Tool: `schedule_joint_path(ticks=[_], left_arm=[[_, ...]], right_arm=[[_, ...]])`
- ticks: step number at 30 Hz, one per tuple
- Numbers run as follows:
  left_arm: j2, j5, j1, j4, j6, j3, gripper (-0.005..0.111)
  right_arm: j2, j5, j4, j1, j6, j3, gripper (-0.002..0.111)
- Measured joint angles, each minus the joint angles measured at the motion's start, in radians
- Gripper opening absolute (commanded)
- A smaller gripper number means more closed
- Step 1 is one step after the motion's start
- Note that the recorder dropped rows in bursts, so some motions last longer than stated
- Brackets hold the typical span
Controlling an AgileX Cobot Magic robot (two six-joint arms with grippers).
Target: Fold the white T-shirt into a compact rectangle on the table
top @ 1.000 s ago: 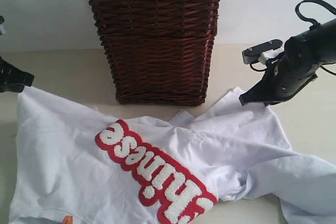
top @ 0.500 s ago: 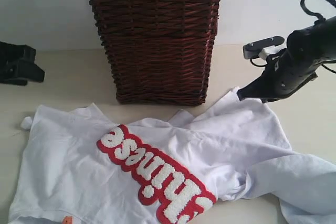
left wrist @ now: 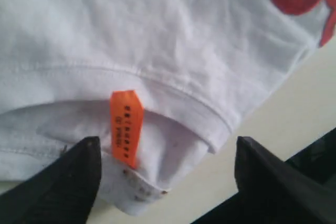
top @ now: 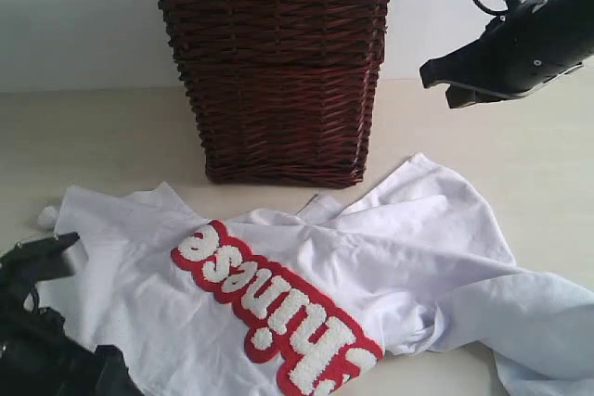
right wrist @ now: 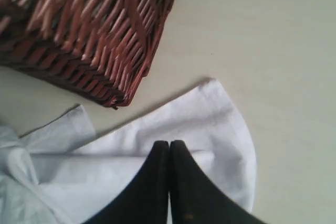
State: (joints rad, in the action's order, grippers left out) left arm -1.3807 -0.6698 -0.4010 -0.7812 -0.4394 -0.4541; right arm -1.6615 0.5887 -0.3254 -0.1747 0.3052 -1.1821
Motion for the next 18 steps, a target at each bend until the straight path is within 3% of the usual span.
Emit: schedule_joint_path(ticks=[3, 7, 9, 13, 18], left_arm=[[-0.008, 0.133, -0.021, 0.0, 0.063, 0.072, 0.067], [-0.1, 0.264, 0.005, 0.116, 0.236, 0.074, 0.038], [-0.161, 0.222, 0.057, 0.201, 0.312, 0.019, 0.03], [-0.266, 0.079, 0.152, 0.337, 0.384, -0.116, 0.029], [-0.325, 0.042, 0.265, 0.549, 0.499, -0.252, 0.029]], right_arm=[[0.026, 0.063, -0.02, 0.0, 0.048, 0.0, 0.0], [0.032, 0.132, -0.025, 0.0, 0.071, 0.0, 0.0], [0.032, 0.144, -0.025, 0.0, 0.076, 0.003, 0.0], [0.032, 0.146, -0.029, 0.0, 0.081, 0.003, 0.0], [0.032, 0.149, -0.028, 0.0, 0.085, 0.003, 0.0]])
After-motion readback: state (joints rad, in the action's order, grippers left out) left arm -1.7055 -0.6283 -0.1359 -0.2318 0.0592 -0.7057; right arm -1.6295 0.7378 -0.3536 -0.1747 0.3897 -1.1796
